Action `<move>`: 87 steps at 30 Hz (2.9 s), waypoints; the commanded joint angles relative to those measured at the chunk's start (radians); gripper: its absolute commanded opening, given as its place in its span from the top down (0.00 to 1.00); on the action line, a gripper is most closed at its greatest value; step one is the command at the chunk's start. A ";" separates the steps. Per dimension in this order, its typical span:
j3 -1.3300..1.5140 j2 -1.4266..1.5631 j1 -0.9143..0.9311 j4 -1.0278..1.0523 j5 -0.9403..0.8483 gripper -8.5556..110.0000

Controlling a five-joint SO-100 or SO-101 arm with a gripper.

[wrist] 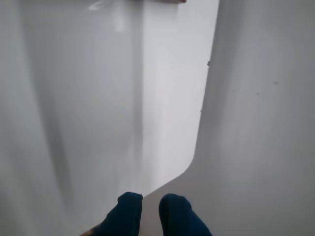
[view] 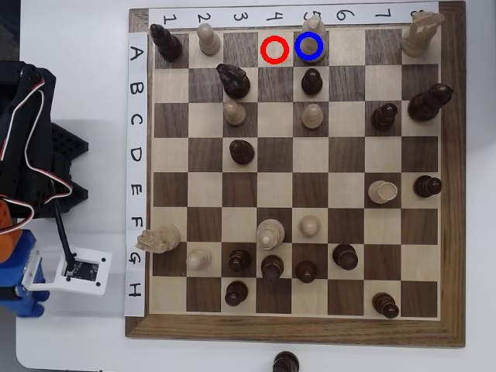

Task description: Move the piece to destination

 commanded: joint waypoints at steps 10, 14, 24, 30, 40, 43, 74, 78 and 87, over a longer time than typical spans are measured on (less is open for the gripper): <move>0.012 0.058 -0.023 0.015 0.080 0.93; 0.012 0.058 -0.021 0.015 0.081 0.93; 0.012 0.060 -0.046 0.015 0.063 0.93; 0.014 0.060 -0.058 0.009 0.043 0.93; 0.015 0.060 -0.057 0.005 0.037 0.93; 0.017 0.060 -0.057 -0.003 0.020 0.93; 0.021 0.060 -0.063 -0.018 -0.040 0.93; 0.021 0.060 -0.064 -0.018 -0.040 0.93; 0.021 0.060 -0.057 -0.020 -0.041 0.93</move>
